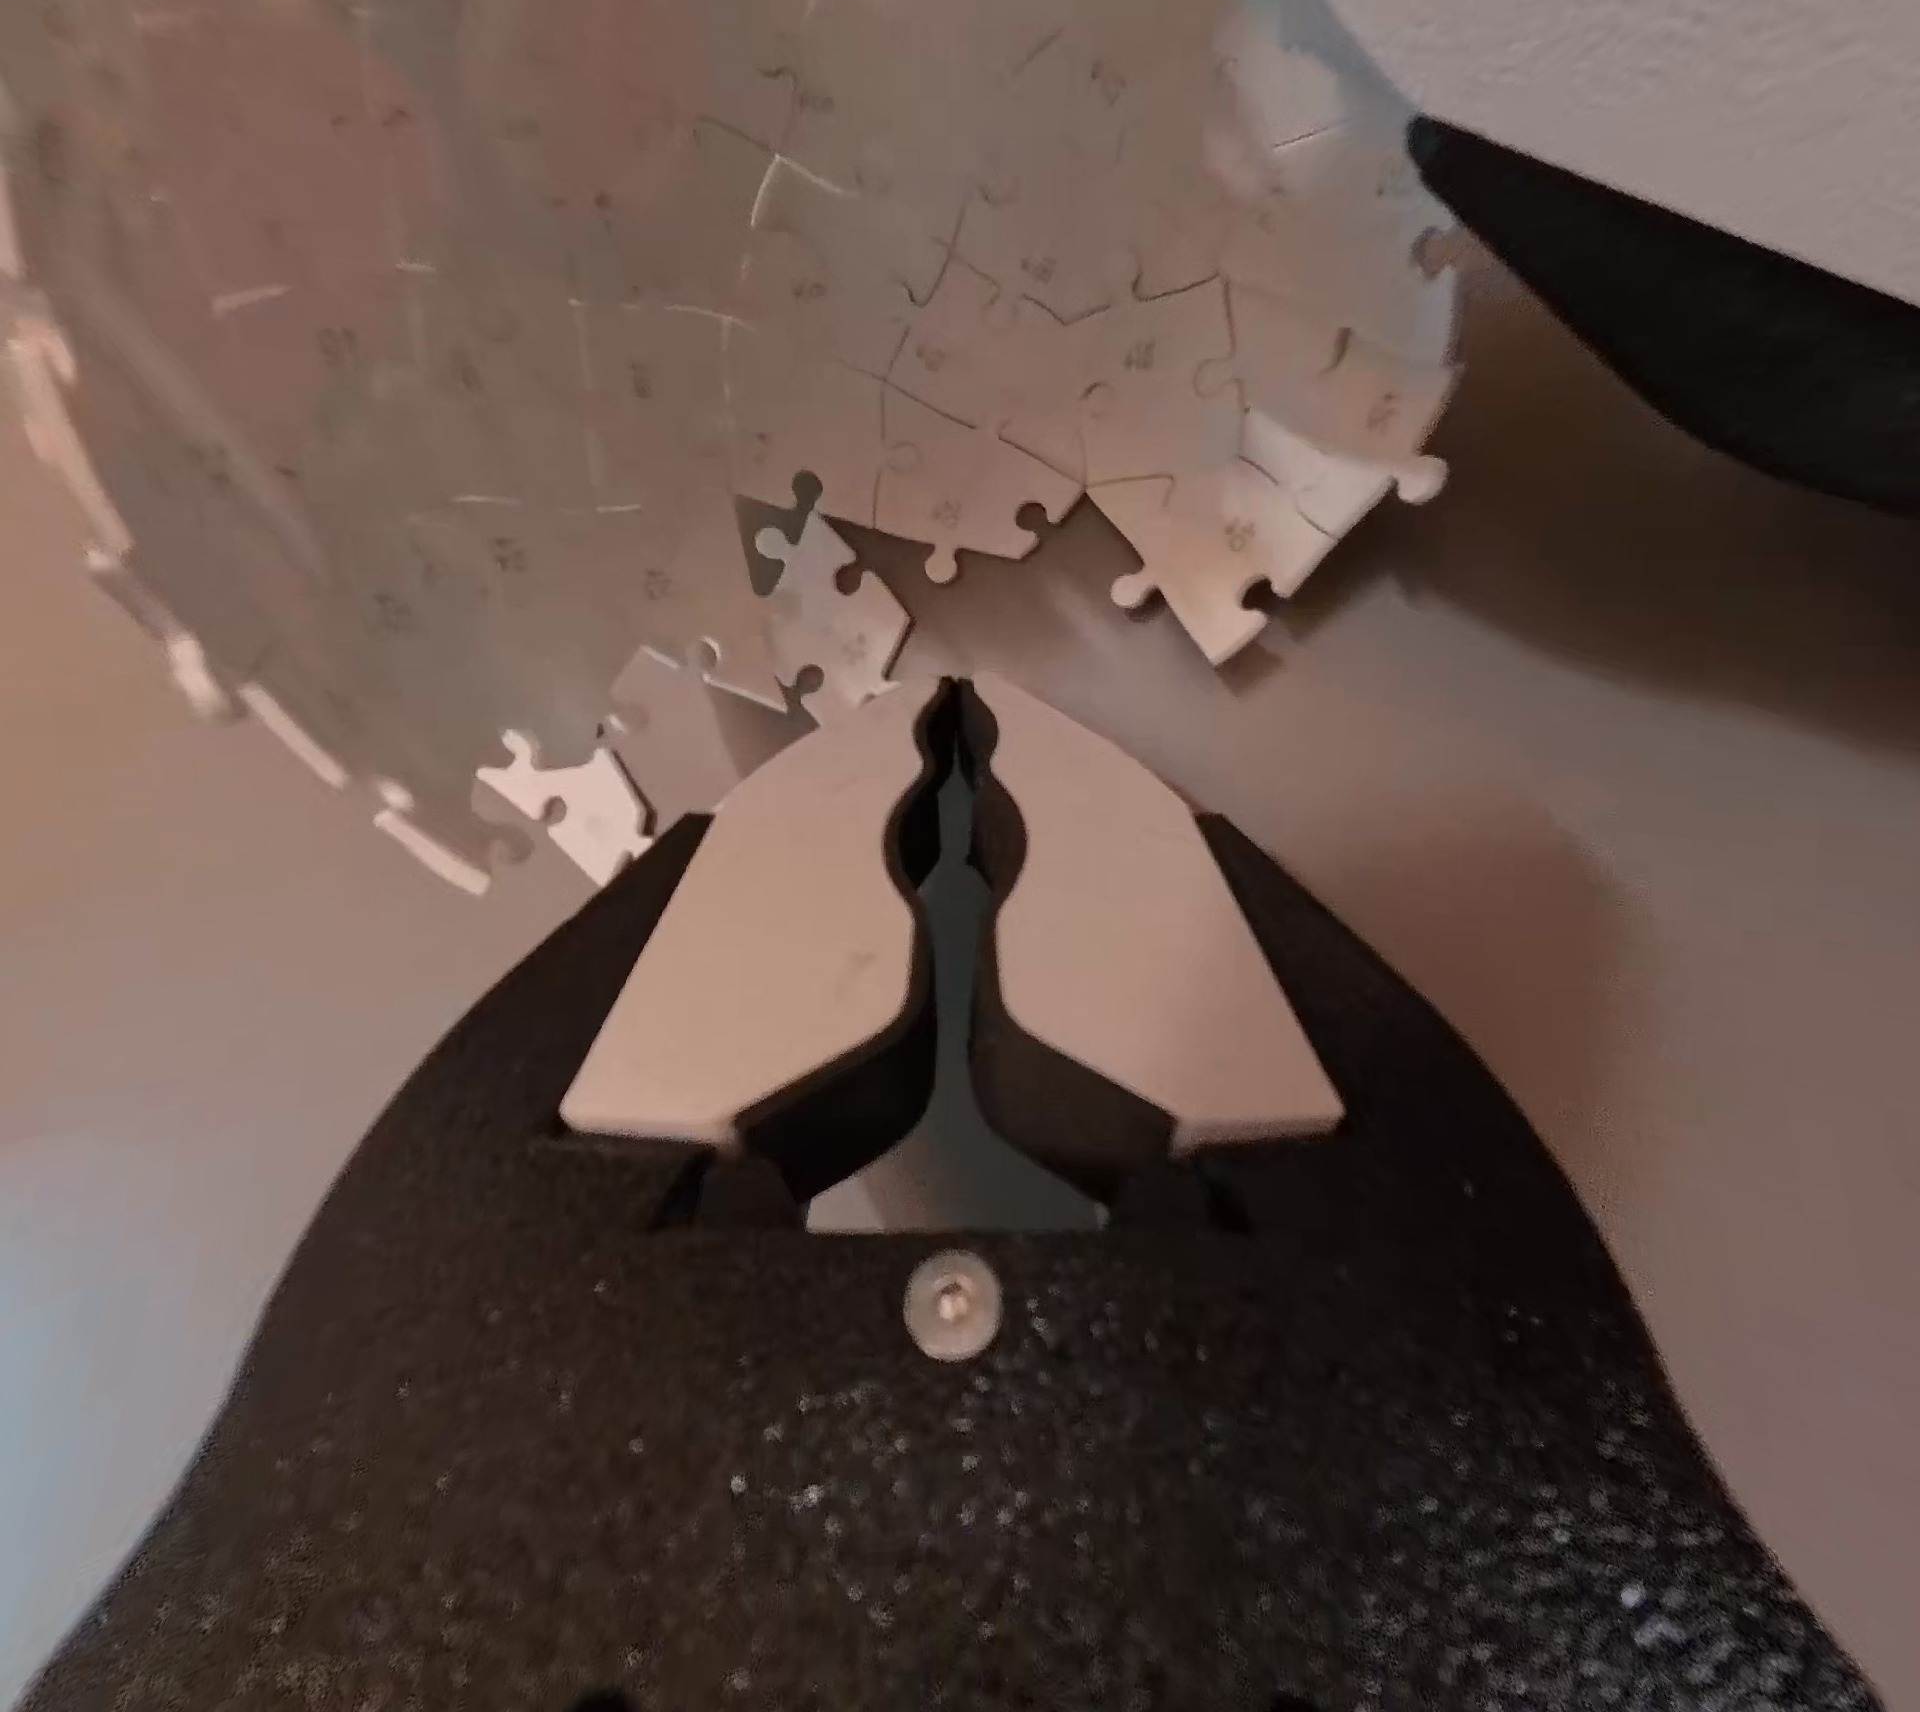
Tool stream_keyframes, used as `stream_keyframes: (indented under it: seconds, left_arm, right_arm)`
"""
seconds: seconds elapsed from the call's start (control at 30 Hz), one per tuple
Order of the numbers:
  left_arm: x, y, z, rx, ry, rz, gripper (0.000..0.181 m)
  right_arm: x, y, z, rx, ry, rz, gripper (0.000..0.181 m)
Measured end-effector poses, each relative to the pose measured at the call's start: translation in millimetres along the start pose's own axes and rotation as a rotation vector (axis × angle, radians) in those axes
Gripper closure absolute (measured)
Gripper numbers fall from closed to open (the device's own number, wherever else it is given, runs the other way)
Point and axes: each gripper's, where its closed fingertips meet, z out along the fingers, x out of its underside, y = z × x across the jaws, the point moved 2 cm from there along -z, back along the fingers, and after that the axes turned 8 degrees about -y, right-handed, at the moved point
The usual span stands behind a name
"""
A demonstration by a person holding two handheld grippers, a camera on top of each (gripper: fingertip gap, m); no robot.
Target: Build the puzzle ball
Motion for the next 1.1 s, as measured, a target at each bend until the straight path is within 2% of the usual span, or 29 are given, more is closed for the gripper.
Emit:
stream_keyframes:
  seconds: [0.1,0.2,0.23,0.3,0.37,0.43,0.57,0.7,0.87,1.1]
  left_arm:
    - [0.6,1.7,-6.8,0.035,-0.043,-0.061,0.181]
    - [-3.6,5.7,-26.8,0.042,-0.136,-0.101,0.18]
    - [-1.6,5.4,-33.3,0.053,-0.146,-0.107,0.173]
    - [13.2,1.5,-42.0,0.081,-0.084,-0.096,0.165]
    - [30.9,3.8,-46.3,0.039,0.01,-0.08,0.167]
    - [40.3,0.5,-45.5,0.029,0.046,-0.081,0.174]
    - [37.9,-15.6,-41.5,0.087,0.029,-0.135,0.181]
    - [30.9,-24.2,-36.7,0.102,0.006,-0.146,0.181]
    - [27.7,-17.0,-37.6,0.066,-0.025,-0.129,0.168]
    - [27.4,-25.1,-34.5,0.151,0.0,-0.101,0.142]
  right_arm:
    - [-0.6,0.0,0.1,-0.001,-0.004,0.001,0.179]
    - [-0.8,0.3,0.2,-0.002,-0.007,0.001,0.178]
    - [-0.9,0.3,0.2,-0.002,-0.008,0.001,0.178]
    - [-1.5,0.4,0.4,-0.004,-0.012,0.005,0.179]
    - [-2.2,0.9,0.7,-0.005,-0.014,0.002,0.179]
    - [-3.0,0.9,0.9,-0.005,-0.016,0.001,0.179]
    - [-4.0,1.0,0.5,-0.003,-0.02,-0.006,0.179]
    - [-3.1,1.0,0.6,-0.001,-0.018,-0.008,0.179]
    - [-4.0,0.9,0.5,-0.001,-0.022,-0.012,0.179]
    - [-3.5,0.7,0.6,-0.003,-0.022,-0.004,0.178]
